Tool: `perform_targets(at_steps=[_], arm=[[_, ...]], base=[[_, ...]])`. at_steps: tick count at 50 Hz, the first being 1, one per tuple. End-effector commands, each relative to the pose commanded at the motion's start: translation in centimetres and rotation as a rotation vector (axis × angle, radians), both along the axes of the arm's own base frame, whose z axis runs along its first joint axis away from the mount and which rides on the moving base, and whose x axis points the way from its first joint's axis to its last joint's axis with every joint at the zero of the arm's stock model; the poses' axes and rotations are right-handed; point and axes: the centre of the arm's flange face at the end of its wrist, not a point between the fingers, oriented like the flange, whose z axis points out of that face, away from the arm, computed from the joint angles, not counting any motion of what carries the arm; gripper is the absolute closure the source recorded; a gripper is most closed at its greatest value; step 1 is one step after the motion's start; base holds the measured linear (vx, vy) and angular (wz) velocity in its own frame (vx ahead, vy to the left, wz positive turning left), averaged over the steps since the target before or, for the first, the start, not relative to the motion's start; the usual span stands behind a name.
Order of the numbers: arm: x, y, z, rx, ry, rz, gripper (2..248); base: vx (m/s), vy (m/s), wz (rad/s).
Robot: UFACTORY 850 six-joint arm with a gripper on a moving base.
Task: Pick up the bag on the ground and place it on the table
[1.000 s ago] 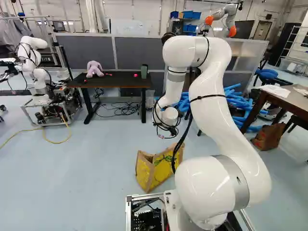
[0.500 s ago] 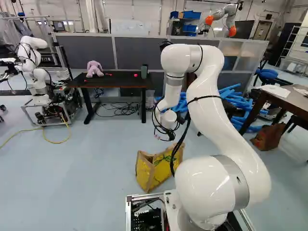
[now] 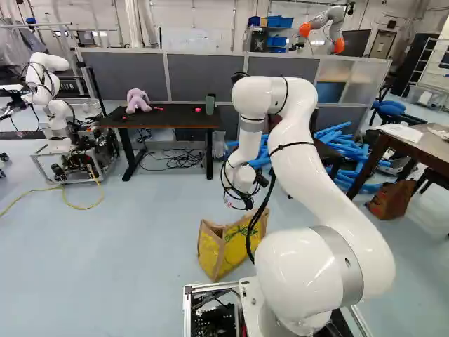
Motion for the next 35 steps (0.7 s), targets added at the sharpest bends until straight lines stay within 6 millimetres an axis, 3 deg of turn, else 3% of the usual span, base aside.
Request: perform_targets(at_steps=[35], arm=[[0.8, -1.0, -5.6, 0.016, 0.127, -0.022, 3]], base=[[0.0, 0.0, 0.0]])
